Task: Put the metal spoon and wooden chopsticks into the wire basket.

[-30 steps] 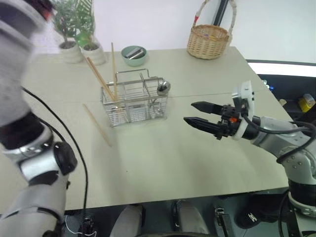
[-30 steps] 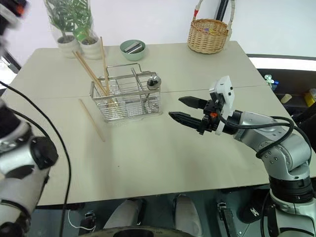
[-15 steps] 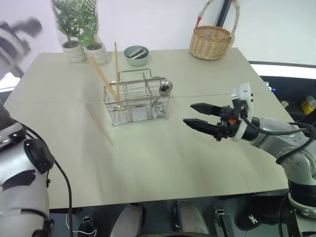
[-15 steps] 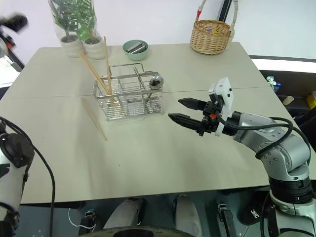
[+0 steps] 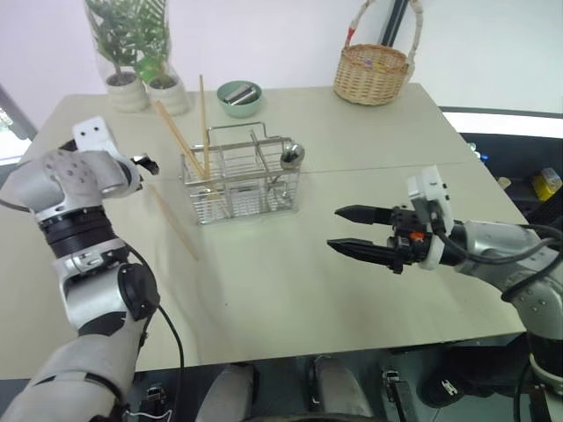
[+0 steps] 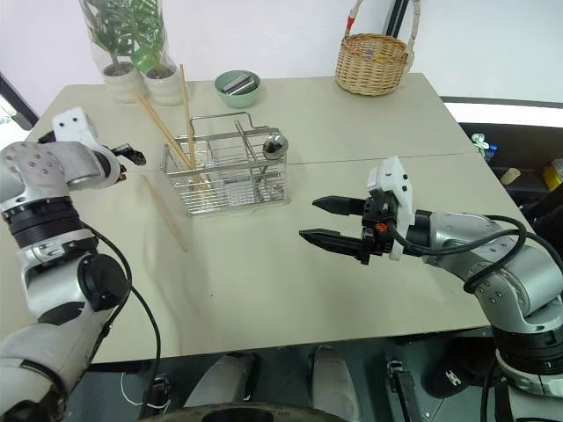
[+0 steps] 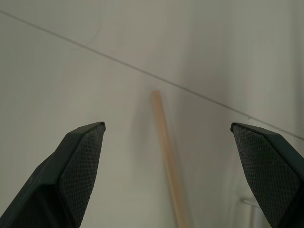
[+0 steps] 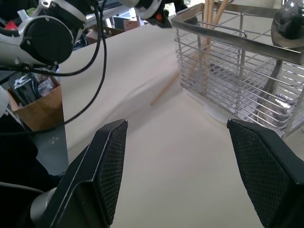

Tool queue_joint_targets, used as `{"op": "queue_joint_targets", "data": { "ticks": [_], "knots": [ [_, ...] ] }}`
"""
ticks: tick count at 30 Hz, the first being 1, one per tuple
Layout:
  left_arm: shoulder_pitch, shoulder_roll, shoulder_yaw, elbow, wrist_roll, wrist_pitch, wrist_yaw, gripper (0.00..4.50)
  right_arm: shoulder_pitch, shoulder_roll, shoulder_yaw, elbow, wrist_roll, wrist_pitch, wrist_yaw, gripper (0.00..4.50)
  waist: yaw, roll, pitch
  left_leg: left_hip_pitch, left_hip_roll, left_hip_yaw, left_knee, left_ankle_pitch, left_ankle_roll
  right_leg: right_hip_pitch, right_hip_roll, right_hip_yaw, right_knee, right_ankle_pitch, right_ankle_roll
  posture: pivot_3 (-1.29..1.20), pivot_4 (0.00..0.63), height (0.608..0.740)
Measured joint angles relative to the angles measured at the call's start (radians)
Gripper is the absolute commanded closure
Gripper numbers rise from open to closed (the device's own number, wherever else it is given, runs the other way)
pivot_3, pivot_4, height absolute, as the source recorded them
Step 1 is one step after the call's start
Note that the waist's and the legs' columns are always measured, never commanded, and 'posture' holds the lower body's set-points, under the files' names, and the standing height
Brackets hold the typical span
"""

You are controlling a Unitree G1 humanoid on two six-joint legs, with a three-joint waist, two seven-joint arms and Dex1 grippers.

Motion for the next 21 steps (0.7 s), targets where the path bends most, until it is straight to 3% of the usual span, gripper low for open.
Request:
{"op": "queue_joint_targets", "data": {
  "ticks": [8, 21],
  "knots": [
    [0.000, -0.086, 0.031, 0.106, 0.082, -0.079, 0.034, 0.04, 0.002, 0.001, 0.000, -0.015, 0.006, 0.000, -0.016, 1.05, 0.002, -0.001, 0.000, 0.000, -0.001, 0.000, 0.000, 0.000, 0.000, 0.001, -0.001, 0.000, 0.000, 0.000, 0.000, 0.00, 0.150, 0.733],
    [-0.071, -0.040, 0.009, 0.495, 0.120, -0.334, -0.012, 0.04, 0.041, 0.006, -0.003, -0.060, 0.034, 0.002, -0.053, 1.05, 0.001, 0.000, -0.001, 0.001, -0.001, 0.000, 0.001, 0.000, 0.001, 0.001, -0.001, -0.001, 0.000, 0.001, 0.001, 0.00, 0.150, 0.733]
  ]
}}
